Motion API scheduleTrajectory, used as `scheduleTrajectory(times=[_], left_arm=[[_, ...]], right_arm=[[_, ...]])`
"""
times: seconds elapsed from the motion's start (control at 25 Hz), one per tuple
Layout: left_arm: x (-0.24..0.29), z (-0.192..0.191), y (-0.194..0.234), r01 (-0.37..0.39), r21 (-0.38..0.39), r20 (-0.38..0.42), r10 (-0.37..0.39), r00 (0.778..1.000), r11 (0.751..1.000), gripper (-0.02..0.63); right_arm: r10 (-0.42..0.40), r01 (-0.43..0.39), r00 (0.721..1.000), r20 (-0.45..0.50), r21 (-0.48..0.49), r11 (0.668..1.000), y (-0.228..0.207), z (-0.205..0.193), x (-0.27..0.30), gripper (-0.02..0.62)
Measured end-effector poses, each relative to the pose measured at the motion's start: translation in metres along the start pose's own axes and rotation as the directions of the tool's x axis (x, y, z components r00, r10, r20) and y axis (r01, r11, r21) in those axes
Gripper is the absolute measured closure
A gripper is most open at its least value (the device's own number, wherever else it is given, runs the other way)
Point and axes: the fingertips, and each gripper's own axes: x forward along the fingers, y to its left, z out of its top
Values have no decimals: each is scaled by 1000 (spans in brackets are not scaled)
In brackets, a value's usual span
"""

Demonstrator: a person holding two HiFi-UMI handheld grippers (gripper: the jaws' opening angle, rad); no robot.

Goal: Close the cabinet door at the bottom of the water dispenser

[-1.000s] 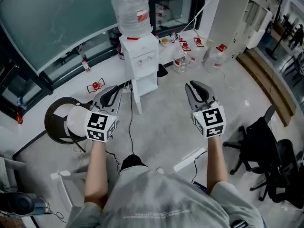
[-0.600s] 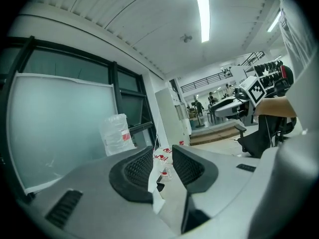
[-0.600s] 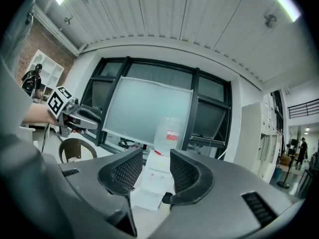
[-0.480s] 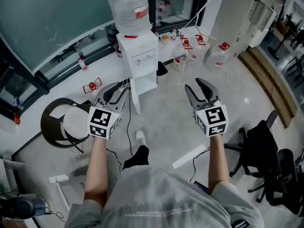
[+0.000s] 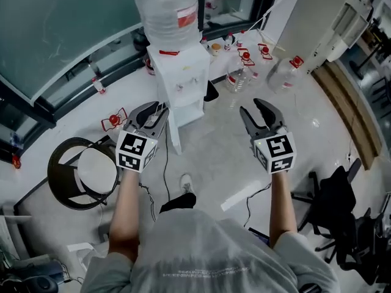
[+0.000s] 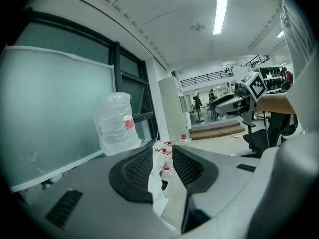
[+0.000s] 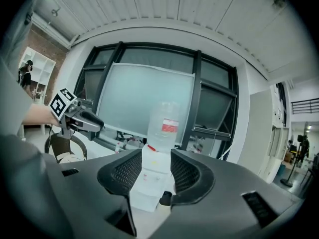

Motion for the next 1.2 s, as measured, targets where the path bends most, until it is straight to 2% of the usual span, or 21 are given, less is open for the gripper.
scheduleTrajectory(times=[0.36,0.56,0.72,0.8,0.96,1.12,1.2], left_arm=[[94,-58,75,33,-22,-78,-34,996,999,474],[133,-117,94,79,-85,-150,-91,984,993,477],[161,-189,98,127,-161,-232,-162,959,979,477],[168,-233,96,117,-214,-270,-174,947,970,477],[179,-327,89,36,-346,-335,-160,929,937,500],[193,-426,66,-15,-443,-425,-195,884,896,499],[196,-476,51,-70,-498,-469,-200,860,864,499]], right_arm=[[57,-51,995,-77,81,995,-9,-24,127,388],[83,-66,986,-142,122,990,0,-54,185,388],[92,-58,972,-214,161,985,10,-107,222,385],[109,-66,966,-234,187,980,21,-138,237,379],[152,-90,946,-287,217,972,44,-213,256,371],[183,-92,923,-338,267,959,64,-299,277,367],[201,-95,911,-360,292,952,77,-344,282,367]])
